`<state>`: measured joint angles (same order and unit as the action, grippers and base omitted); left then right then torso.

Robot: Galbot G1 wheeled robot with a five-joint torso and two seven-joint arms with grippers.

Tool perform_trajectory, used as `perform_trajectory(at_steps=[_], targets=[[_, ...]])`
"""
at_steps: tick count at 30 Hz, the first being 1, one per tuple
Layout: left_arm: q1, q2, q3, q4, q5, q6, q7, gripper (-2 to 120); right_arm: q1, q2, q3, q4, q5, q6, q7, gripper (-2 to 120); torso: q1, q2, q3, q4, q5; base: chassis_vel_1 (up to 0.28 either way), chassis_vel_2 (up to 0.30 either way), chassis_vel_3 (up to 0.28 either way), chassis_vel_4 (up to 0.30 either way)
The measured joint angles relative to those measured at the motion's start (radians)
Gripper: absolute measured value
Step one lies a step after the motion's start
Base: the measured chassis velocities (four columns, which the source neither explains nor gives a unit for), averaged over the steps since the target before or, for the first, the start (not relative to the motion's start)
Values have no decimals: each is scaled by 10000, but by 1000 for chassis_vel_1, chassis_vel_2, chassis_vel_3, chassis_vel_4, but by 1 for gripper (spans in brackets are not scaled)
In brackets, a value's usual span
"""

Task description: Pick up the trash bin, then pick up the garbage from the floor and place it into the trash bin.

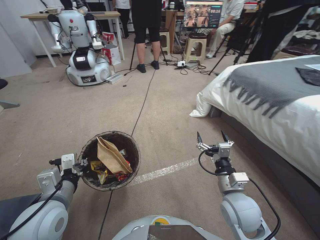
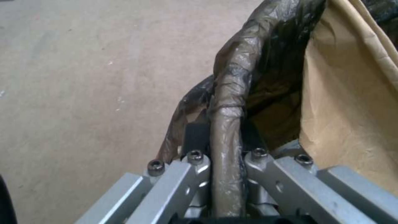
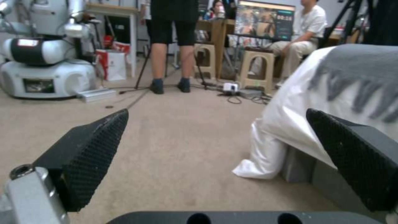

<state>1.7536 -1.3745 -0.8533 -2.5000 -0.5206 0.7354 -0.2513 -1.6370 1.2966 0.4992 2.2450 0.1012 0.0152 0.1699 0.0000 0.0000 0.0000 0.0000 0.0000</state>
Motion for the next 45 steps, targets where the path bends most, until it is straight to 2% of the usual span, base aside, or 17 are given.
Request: perform_trajectory(at_steps=[28,40,45], targets=[[29,-55,17,0,39,0,-21,3,84,-75,-60,-5,126,-189,69,100,0,0,0,0,0,16,16,17,17],[-22,-161,-8,0,-180,0,-405,3,68,-114,-76,49,156,-277,157,100,0,1,0,0,0,0,0,0,0],[-63,-396,-36,0,-362,0,-745,3,59,-127,-101,53,162,-309,165,100,0,1,0,0,0,0,0,0,0]])
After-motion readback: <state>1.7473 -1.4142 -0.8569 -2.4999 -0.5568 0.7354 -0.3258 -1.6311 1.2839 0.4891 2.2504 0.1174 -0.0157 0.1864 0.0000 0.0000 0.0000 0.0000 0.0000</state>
